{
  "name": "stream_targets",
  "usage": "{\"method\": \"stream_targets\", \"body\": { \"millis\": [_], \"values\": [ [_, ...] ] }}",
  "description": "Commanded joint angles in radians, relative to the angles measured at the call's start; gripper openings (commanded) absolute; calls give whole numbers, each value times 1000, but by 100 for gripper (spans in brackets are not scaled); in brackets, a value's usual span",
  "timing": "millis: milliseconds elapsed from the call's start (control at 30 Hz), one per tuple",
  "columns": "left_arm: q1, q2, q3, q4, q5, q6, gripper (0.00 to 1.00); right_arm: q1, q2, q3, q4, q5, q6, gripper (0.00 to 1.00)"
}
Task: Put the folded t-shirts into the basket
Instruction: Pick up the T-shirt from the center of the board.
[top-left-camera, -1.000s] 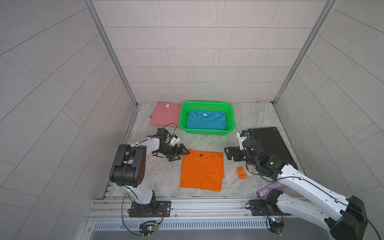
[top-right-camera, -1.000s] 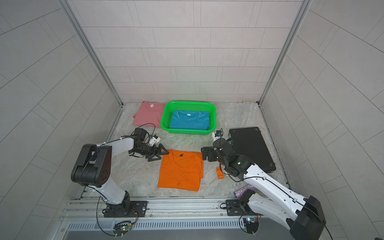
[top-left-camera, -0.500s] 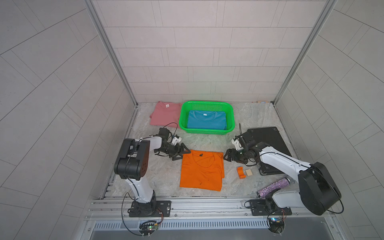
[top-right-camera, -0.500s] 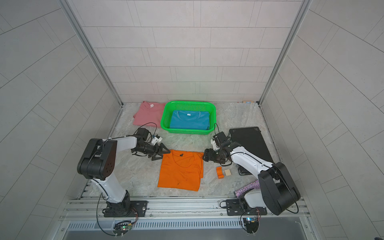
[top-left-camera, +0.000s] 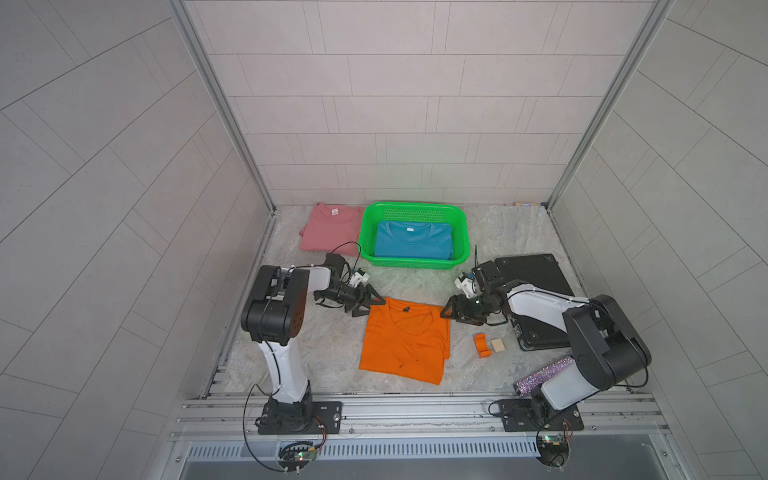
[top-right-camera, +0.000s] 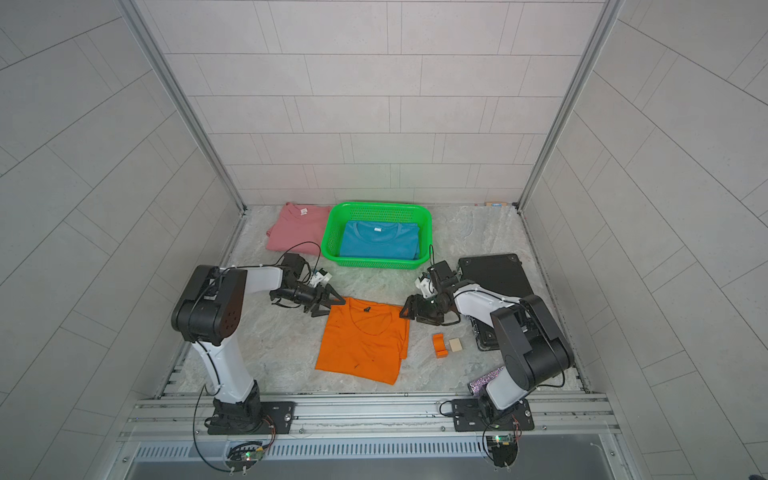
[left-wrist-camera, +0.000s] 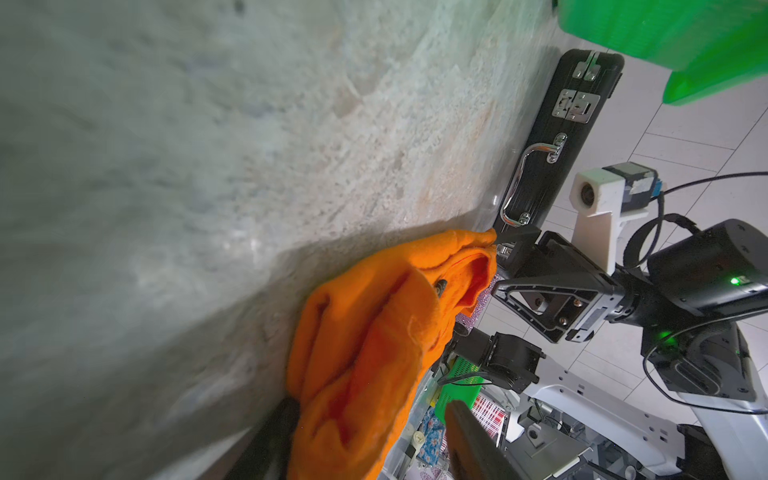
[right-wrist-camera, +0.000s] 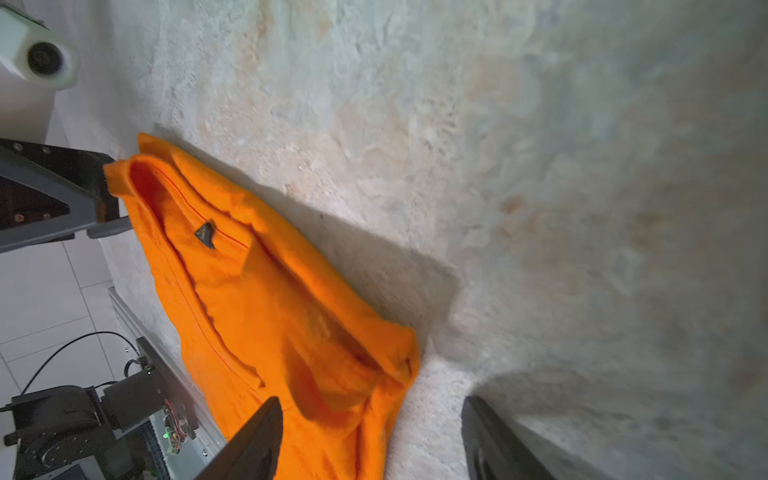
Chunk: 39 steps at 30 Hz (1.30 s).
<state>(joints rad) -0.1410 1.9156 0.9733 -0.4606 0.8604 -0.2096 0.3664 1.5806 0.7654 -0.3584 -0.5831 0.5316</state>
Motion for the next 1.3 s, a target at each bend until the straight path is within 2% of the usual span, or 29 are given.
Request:
{"method": "stream_targets", "body": {
  "millis": [0, 167, 233, 400, 433, 567, 1000, 1267],
  "values": [
    [-28, 61, -18, -60, -123, 31, 43, -3, 50, -5, 32, -5, -25, 68],
    [-42, 51, -15, -81, -158, 33, 31, -2, 92, -6, 63, -63, -30, 56],
    [-47, 42, -18, -85, -165, 36, 29, 0, 84, -18, 73, -68, -31, 50],
    [-49, 27, -27, -87, -161, 44, 9, 4, 51, -33, 90, -74, -46, 29],
    [-48, 24, -26, -88, -156, 48, 2, 5, 36, -37, 101, -80, -47, 27],
    [-48, 3, -29, -108, -148, 74, 0, 20, -24, -47, 153, -124, -45, 1],
    [-43, -261, -67, -120, -81, 155, 0, 52, -319, -30, 118, -86, -95, 0],
    [-42, -415, -28, -142, -40, 198, 0, 51, -368, 63, 73, -84, -124, 0]
  ]
}}
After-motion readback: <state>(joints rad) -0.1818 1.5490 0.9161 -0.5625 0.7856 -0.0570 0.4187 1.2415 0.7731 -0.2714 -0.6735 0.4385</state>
